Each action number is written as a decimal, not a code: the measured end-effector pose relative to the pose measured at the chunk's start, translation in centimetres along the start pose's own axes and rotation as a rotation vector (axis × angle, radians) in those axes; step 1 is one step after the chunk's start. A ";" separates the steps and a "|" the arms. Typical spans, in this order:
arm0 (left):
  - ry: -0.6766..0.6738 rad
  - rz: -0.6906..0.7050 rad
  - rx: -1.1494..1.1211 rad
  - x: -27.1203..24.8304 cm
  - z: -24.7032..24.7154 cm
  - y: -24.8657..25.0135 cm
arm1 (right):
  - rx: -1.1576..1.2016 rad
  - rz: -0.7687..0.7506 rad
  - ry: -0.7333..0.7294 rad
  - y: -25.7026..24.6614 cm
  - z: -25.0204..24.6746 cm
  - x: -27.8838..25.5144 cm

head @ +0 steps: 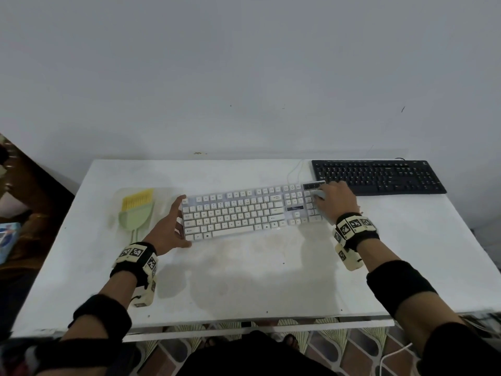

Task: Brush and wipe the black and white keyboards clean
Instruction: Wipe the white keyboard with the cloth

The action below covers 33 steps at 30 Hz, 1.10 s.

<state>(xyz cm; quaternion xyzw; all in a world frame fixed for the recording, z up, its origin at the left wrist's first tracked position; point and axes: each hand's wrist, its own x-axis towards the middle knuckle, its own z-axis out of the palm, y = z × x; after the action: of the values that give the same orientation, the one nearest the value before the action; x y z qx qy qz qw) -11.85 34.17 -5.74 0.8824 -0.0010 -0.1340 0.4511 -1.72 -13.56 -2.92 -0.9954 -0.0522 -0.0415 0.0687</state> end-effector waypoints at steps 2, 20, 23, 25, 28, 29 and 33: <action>-0.008 -0.008 0.011 0.1 -0.1 0.0 | -0.015 0.104 -0.005 1.1 0.1 -0.1; -0.008 0.004 -0.007 0.1 0.0 0.0 | -0.033 0.040 -0.040 -6.6 -2.4 -0.3; -0.021 -0.001 -0.007 0.1 -0.1 0.0 | -0.053 -0.221 -0.054 -12.8 -1.0 -0.8; -0.029 -0.011 -0.011 0.1 -0.1 0.2 | -0.001 -0.351 -0.080 -17.5 0.4 -1.2; -0.048 -0.029 -0.023 0.1 -0.1 0.4 | 0.102 -0.477 -0.129 -24.1 1.7 -2.1; -0.054 -0.030 -0.023 0.1 -0.1 0.4 | 0.117 -0.526 -0.132 -26.0 1.8 -2.4; -0.042 -0.026 0.020 0.0 -0.1 -0.1 | 0.028 -0.671 -0.186 -32.0 1.4 -3.8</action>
<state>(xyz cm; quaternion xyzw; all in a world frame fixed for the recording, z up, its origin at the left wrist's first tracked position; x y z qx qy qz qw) -11.83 34.29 -5.71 0.8838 -0.0004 -0.1581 0.4404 -8.84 17.82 -0.41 -0.9213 -0.3831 0.0301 0.0598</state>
